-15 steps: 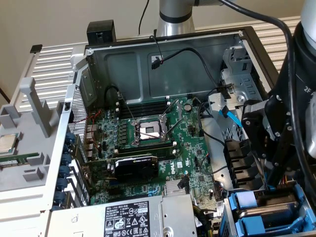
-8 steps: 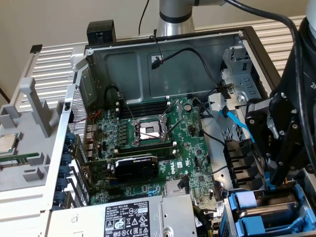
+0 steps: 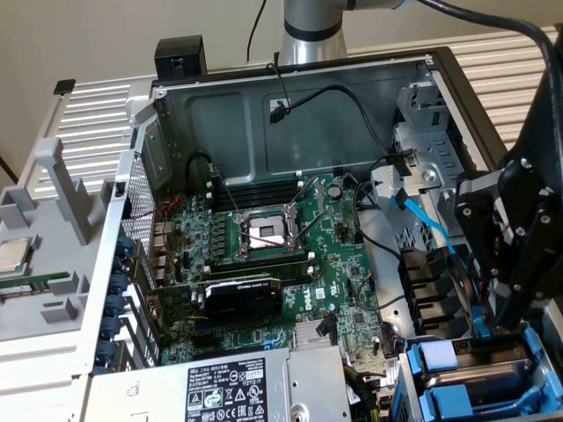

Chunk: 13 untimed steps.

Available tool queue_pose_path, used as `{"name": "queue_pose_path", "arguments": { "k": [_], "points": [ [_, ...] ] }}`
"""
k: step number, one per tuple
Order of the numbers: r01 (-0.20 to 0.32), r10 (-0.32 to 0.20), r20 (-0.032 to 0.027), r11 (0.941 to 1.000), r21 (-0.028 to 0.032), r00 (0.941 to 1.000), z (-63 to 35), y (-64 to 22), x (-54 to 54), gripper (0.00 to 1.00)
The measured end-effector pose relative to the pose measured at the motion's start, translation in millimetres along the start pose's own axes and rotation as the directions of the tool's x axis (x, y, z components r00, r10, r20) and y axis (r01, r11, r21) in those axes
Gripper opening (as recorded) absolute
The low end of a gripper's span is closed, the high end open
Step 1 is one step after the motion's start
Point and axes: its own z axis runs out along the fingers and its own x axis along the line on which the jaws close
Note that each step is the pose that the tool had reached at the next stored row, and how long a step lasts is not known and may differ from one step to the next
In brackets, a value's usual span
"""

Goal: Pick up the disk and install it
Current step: 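Insert the second disk wire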

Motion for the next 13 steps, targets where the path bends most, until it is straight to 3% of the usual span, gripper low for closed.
{"name": "queue_pose_path", "arguments": {
  "k": [13],
  "points": [
    [0.044, -0.044, 0.0015, 0.999, -0.0034, 0.999, -14.6, -2.3, 1.0, 0.11]
  ]
}}
